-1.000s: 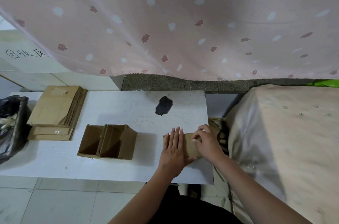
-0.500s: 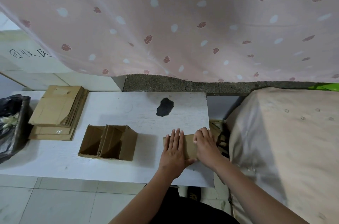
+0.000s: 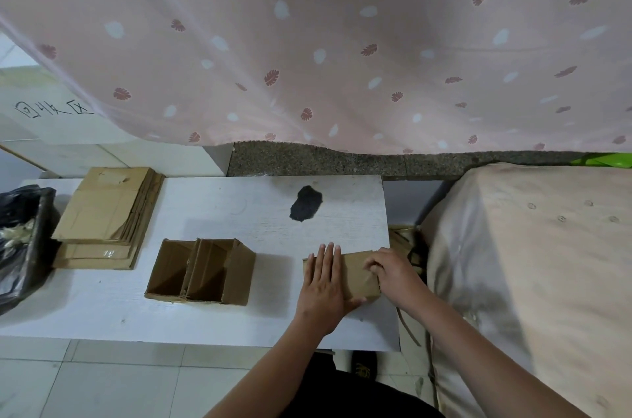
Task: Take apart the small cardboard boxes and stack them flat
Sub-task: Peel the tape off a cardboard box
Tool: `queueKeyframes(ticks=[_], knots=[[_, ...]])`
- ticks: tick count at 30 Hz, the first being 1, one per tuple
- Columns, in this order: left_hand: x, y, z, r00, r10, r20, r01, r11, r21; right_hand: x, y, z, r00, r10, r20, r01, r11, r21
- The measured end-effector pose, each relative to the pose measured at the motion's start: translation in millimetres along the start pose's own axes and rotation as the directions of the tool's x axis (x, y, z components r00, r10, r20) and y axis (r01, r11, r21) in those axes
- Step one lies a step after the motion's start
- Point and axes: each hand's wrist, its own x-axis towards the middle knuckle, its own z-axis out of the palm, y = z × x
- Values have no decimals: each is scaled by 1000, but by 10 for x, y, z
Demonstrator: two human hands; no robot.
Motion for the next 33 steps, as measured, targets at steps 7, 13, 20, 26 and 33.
queueKeyframes(ticks=[7,13,20,26,33], knots=[[10,-51,21,1000,6,-14,-6,1000,-15,-105,144,-72,954,263,-145,-211,931,297],[-6,-29,-17,1000,-16,-1,16,1000,-19,-113,138,-15,943,295,-155,-243,927,284],[27,55,-178,992,109,-62,-110,994,-24,-118,9,9,958,187,-219,-129,958,254],[55,56,-313,980,36,-194,-75,977,-200,-81,-82,-111,948,76,-308,-26,986,165],[8,-90,-333,971,-1,-240,-125,852,-509,-56,-48,-269,893,54,-446,-28,998,65]])
